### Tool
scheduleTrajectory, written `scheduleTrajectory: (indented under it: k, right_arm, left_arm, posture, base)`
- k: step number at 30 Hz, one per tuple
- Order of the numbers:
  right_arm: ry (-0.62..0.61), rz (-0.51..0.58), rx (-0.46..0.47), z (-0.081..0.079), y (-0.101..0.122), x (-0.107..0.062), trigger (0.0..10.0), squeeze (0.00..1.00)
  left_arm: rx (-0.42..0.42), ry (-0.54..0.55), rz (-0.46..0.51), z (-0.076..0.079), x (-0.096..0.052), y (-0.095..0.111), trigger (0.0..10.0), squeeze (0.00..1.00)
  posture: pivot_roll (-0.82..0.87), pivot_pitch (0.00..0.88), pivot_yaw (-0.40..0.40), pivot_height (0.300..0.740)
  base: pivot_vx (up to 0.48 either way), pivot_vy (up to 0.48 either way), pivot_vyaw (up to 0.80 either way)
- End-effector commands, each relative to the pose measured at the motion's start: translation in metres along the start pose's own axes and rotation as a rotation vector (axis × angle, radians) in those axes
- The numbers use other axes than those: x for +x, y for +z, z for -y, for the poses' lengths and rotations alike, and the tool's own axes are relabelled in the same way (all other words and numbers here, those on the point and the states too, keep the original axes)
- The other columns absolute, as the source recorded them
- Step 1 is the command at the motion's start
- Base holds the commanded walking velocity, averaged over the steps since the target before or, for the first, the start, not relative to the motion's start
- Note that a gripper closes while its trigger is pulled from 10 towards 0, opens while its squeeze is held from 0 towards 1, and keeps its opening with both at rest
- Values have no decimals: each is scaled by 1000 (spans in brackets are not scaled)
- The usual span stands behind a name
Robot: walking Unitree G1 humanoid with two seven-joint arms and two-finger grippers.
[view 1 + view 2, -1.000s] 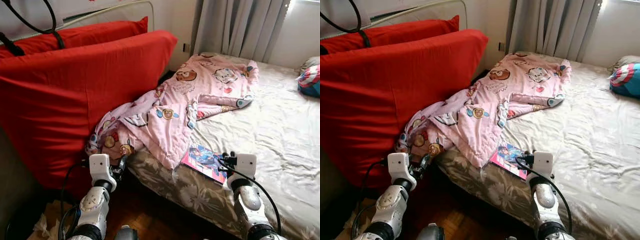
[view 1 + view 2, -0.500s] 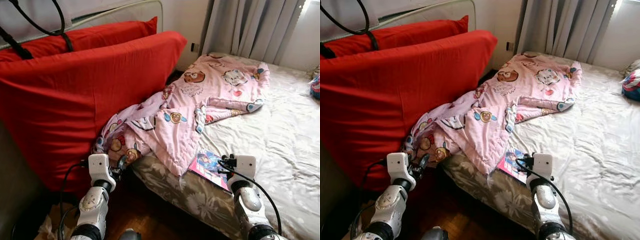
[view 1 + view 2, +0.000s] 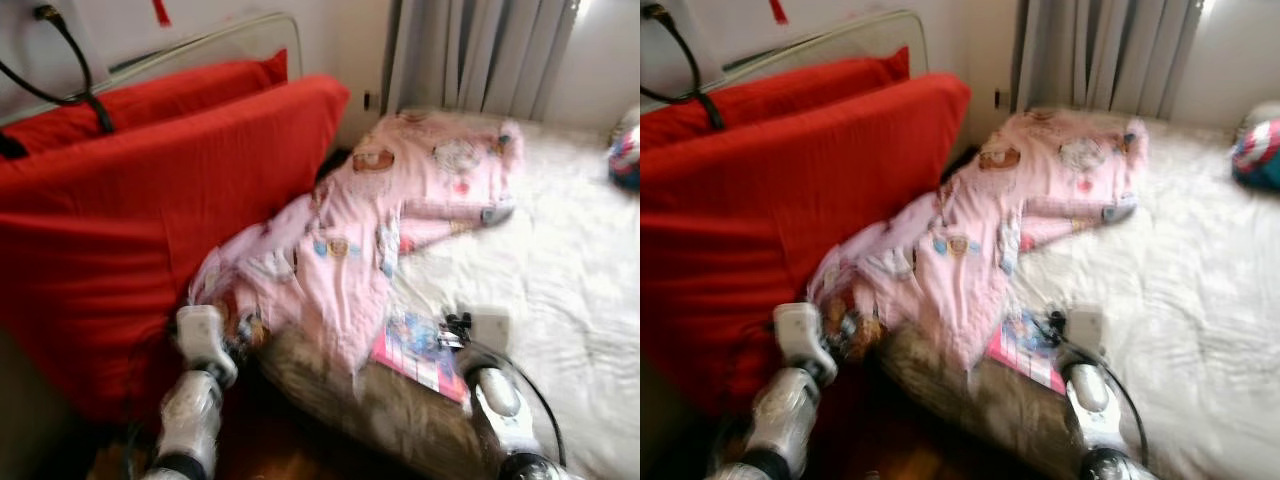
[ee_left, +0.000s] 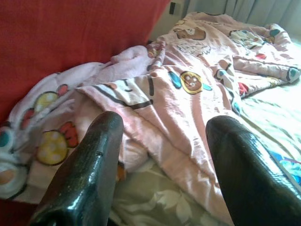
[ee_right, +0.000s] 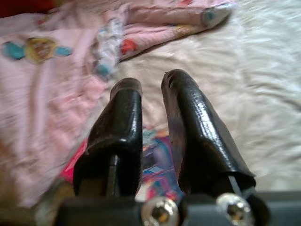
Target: Clean up the room
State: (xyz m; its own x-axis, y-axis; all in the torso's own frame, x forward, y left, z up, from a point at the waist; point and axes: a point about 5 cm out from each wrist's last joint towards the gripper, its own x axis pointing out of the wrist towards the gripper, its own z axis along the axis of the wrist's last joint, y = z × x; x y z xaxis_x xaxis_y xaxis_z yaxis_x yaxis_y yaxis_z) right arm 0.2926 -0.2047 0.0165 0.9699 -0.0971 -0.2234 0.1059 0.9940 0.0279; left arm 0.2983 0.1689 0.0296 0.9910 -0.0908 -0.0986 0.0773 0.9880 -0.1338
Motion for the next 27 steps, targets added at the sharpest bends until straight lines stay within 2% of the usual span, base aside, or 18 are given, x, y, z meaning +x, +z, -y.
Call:
scheduleTrajectory:
  k: [1,4,10,12,27]
  right_arm:
    - [31,20,17,-13,6,4,10000,0]
    - [17,-10,18,-11,2,4,10000,0]
    - [23,-14,23,-11,1,3,10000,0]
    - [26,-9,16,-12,1,3,10000,0]
    - [98,29,-23,-27,8,6,10000,0]
  left_arm:
    - [9,38,-17,-15,-4,-2,10000,0]
    - [7,40,-21,-15,-5,-3,10000,0]
    - [7,39,-20,-14,-6,-4,10000,0]
    - [6,44,-20,-14,-6,-4,10000,0]
    - [10,59,-15,-21,-12,-5,10000,0]
  posture:
    - [-34,0,8,656]
    - [-33,0,8,656]
    - [-34,0,9,656]
    - [-35,0,9,656]
    - [-55,0,27,656]
  base:
    - [322,0,0]
    - [321,0,-206]
    - [319,0,-621]
    - [285,0,0]
    - [0,0,0]
